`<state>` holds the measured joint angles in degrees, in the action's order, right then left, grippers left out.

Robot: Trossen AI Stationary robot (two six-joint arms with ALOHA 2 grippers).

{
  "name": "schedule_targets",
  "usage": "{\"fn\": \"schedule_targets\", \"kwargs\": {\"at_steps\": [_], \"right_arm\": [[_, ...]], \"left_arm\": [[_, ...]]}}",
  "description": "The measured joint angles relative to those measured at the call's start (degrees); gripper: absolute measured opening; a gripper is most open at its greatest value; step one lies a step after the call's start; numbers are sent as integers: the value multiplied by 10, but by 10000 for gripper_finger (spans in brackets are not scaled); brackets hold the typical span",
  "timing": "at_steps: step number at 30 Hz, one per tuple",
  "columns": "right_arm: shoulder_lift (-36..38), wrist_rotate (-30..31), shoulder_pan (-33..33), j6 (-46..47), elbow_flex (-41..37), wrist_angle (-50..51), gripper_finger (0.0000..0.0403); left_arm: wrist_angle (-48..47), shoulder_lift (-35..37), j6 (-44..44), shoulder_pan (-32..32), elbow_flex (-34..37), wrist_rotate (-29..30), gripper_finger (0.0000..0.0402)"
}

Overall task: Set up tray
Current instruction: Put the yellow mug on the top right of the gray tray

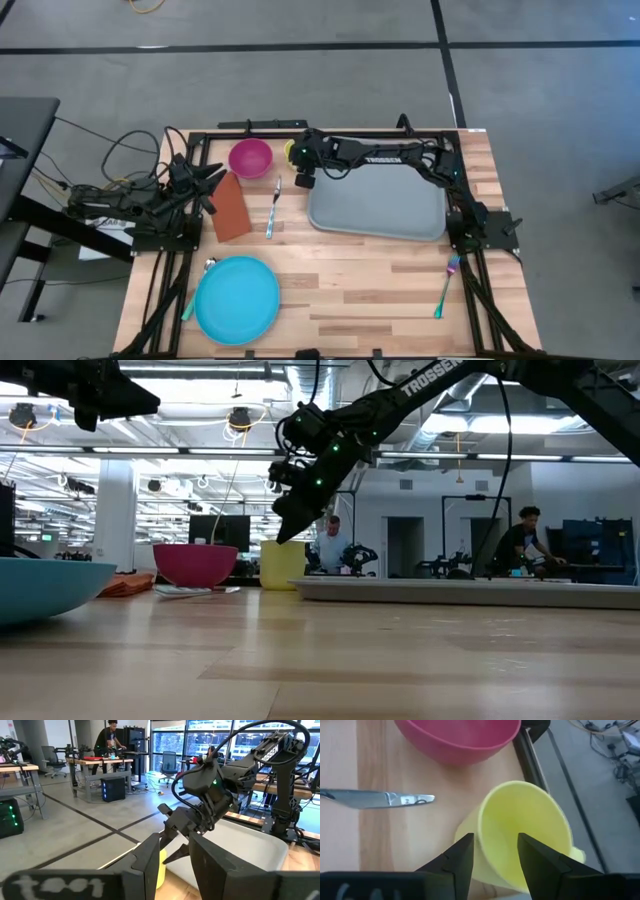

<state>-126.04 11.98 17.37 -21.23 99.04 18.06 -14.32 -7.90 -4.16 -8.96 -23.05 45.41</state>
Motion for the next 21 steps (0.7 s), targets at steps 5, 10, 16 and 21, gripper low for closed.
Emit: {"fn": "schedule_targets", "kwargs": {"at_steps": [5,10,16,21], "right_arm": [[-6,0,-10,-52,1,2,133],[-23,23,-25,-118,2,-18,129],[-28,31,-35,-116,1,-20,121],[-28,30,-30,-74,11,-18,92]], "left_arm": [[0,0,0,0,0,0,96],[0,0,0,0,0,0,96],[-2,0,0,0,0,0,96],[-4,0,2,0,0,0,96]]}}
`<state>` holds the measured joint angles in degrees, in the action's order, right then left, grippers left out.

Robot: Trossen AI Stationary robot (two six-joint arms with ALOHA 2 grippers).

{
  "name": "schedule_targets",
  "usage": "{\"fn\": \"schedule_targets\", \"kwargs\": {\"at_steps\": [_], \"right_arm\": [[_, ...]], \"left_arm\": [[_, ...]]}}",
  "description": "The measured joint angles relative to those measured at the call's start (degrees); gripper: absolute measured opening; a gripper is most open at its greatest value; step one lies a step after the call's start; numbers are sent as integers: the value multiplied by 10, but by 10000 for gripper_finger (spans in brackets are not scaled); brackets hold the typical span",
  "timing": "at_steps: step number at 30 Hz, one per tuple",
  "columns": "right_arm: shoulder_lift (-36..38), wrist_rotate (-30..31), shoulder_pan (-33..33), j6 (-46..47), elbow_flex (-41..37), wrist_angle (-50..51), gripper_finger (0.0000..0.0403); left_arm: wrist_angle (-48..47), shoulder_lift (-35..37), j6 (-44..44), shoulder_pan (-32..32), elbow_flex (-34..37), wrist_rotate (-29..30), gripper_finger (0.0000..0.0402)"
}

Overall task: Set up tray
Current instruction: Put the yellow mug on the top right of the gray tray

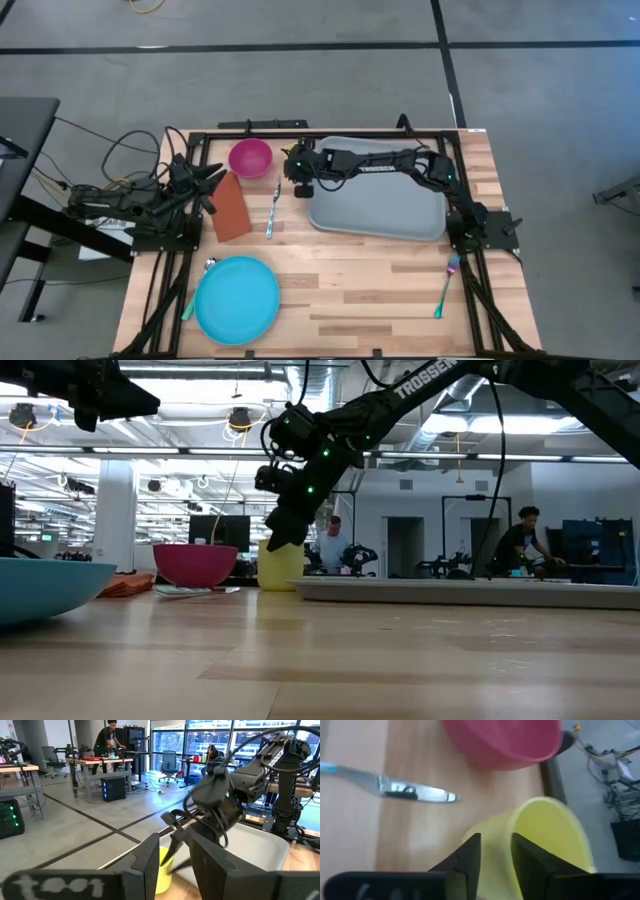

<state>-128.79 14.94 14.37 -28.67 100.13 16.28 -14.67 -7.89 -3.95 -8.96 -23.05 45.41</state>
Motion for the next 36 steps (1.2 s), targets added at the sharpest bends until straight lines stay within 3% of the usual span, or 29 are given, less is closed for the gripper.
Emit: {"fn": "schedule_targets", "kwargs": {"at_steps": [7,13,16,21,29,36], "right_arm": [[1,-14,-5,16,1,26,9],[1,-6,-21,17,18,76,7],[1,33,-37,17,50,119,6],[5,80,-61,21,148,272,4],[8,29,-62,159,335,585,3],[51,30,-21,258,325,735,4]], "left_arm": [[0,0,-1,0,0,0,96],[-1,0,-1,0,0,0,96],[-1,0,-1,0,0,0,96],[-1,0,-1,0,0,0,96],[-1,0,-25,0,0,0,96],[-9,0,-48,0,0,0,96]]}}
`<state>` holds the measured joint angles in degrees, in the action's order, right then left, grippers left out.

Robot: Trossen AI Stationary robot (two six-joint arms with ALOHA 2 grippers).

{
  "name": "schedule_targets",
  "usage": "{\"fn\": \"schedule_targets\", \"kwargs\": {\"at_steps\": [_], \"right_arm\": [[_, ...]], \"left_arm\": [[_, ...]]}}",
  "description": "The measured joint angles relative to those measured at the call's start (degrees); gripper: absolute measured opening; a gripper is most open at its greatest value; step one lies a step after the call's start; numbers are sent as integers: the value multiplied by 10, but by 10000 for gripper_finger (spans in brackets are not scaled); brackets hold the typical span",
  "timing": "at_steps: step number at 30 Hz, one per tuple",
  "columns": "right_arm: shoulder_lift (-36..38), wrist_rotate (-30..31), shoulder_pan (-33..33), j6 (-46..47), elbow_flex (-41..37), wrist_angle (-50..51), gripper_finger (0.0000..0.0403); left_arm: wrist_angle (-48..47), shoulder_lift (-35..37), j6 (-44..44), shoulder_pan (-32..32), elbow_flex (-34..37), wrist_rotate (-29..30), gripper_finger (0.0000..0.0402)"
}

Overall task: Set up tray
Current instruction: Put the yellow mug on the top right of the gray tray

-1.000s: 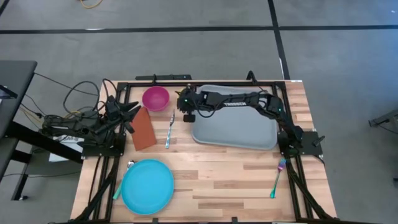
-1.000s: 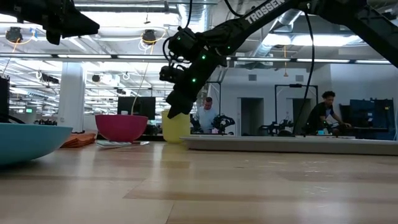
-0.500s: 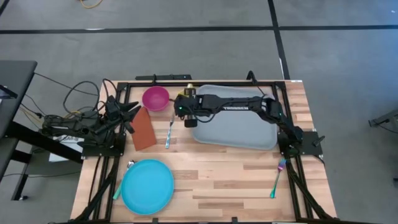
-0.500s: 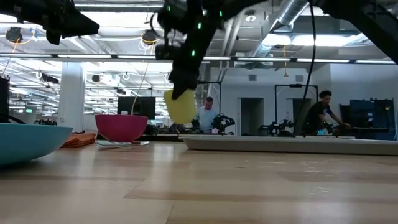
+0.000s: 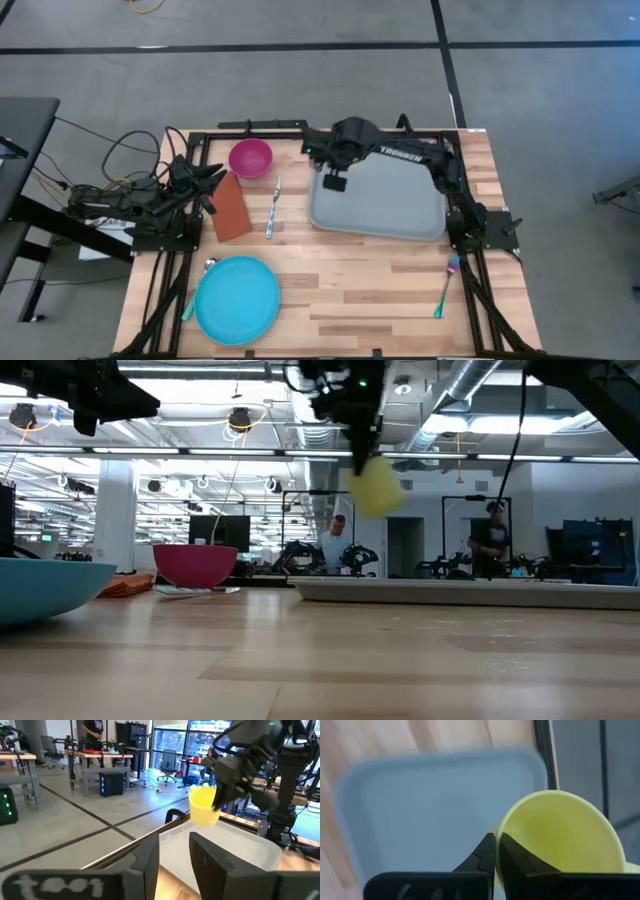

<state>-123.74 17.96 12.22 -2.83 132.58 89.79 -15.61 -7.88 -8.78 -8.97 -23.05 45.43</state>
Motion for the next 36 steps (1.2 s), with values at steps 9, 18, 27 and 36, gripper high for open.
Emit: {"fn": "schedule_targets", "kwargs": {"at_steps": [9,18,27,36], "right_arm": [[75,-30,51,30,-110,-2,2],[214,-32,80,59,-344,-90,3],[433,-72,112,98,-633,-279,3],[591,-74,159,45,-861,-419,3]], "left_arm": [[-57,0,-53,0,0,-1,96],[-95,0,-82,0,0,0,96],[-95,0,-83,0,0,3,96],[-94,0,-84,0,0,44,96]]}}
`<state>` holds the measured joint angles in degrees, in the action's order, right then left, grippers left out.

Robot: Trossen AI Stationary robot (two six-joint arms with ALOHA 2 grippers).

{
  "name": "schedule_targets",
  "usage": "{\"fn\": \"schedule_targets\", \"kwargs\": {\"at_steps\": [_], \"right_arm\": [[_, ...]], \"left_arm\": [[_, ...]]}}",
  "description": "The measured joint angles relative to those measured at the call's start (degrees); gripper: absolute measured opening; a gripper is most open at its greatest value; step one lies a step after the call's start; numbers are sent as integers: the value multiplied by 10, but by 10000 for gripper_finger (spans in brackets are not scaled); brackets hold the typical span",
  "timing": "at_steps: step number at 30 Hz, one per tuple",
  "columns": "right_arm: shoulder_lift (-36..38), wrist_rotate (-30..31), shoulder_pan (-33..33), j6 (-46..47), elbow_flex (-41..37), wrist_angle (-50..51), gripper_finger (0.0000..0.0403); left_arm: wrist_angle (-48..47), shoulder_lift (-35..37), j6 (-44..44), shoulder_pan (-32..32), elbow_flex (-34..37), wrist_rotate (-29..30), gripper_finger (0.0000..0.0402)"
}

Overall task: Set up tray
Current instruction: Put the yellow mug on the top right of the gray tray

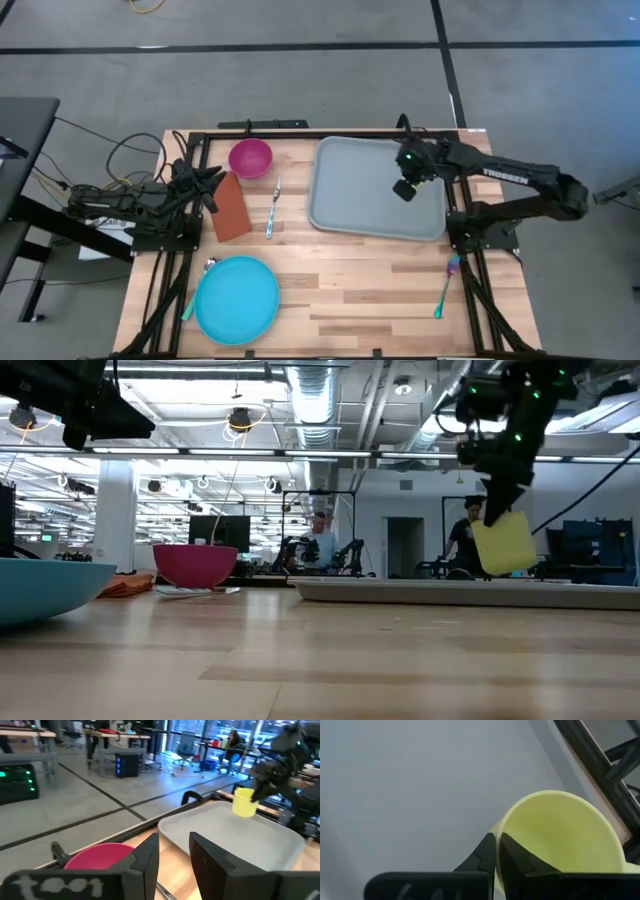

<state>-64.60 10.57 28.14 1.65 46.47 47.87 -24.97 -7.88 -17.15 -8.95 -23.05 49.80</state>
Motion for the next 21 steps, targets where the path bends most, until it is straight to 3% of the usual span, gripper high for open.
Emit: {"fn": "schedule_targets", "kwargs": {"at_steps": [6,21], "right_arm": [[12,-2,52,-10,-27,-35,3],[-79,2,148,29,-26,-87,7]], "left_arm": [[0,0,-2,0,0,5,96],[-16,0,-7,0,0,4,96]]}}
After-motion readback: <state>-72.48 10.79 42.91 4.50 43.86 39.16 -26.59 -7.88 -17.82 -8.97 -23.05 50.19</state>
